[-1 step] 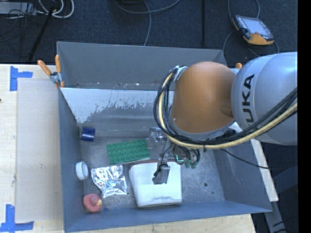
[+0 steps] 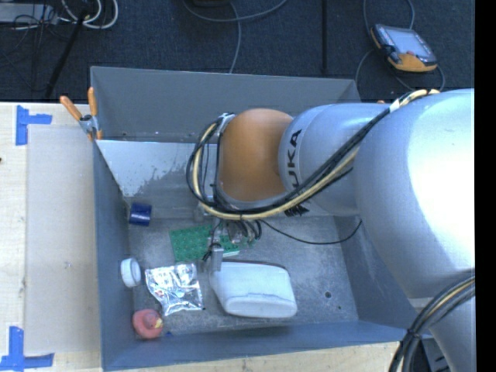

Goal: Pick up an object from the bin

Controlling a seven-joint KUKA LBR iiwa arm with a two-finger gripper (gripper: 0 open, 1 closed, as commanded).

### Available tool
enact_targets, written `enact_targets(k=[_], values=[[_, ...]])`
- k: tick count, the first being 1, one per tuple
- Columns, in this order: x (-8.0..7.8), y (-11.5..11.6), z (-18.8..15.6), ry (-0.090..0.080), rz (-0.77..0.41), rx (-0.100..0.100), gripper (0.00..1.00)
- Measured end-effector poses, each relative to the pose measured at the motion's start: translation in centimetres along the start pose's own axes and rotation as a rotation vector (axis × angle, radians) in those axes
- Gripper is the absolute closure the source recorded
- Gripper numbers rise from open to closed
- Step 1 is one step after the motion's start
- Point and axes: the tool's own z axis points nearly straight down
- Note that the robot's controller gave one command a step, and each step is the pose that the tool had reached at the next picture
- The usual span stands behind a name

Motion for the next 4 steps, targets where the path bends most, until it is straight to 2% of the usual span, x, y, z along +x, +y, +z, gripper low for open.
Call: enact_targets(k=[1,2,3,4], values=[[1.2,0.7,-3.6,-0.002,0.047,0.0,0.0],[-0.1,0.7,-3.4,-0.003,0.035,0.0,0.0],[-0.2,0.2,-0.4,0.002,-0.139,0.001,0.0],[-0.2,0.2,-0.3,0.002,-0.136,0.0,0.0]])
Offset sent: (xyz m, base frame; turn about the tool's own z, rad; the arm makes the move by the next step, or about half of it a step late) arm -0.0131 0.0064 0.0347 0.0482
